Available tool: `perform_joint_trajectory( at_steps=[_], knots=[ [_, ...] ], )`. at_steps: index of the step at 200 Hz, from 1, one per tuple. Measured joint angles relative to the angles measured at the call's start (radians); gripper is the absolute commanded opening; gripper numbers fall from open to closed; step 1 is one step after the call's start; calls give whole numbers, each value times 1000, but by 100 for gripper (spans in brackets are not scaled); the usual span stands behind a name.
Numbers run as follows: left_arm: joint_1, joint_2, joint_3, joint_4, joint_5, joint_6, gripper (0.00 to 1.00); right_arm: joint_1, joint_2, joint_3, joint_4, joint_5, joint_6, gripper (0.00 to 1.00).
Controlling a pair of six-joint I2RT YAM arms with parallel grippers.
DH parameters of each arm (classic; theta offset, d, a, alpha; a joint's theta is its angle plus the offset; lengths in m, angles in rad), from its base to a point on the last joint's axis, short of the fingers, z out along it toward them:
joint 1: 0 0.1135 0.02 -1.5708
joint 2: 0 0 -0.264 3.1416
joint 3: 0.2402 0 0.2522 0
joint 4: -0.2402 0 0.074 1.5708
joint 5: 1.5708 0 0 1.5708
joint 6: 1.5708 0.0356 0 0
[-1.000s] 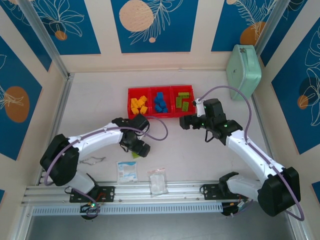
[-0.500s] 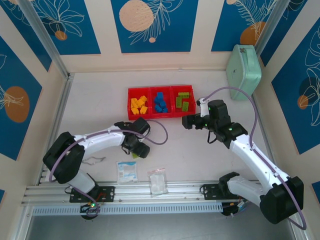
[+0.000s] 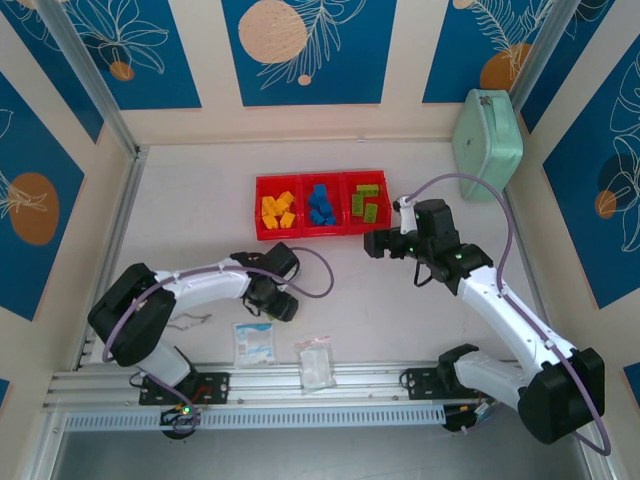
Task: Sort the legos into containers by color
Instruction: Pick up the lego from the middle-left of the table, then place the lego in the container.
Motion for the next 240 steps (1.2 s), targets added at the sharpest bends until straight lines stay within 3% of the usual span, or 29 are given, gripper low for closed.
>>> perform_joint_trajectory(
  at_steps=[39, 79, 153, 196, 240],
  knots=[
    [0, -6, -13, 14, -34, -28, 43, -4, 2, -3, 3, 1, 15, 97],
    [-8, -10, -7, 13, -68, -60, 15, -10, -10, -26, 1, 17, 33, 97],
    [-67, -69, 53, 75, -99, -80, 12, -80, -299, -133, -33, 83, 74, 98],
    [-68, -48, 309, 253, -165, -62, 3, -161, -483, -219, -54, 105, 122, 99],
    [-62, 225, 668, 383, -217, 6, 0, -205, -568, -222, -116, 106, 153, 99]
  ],
)
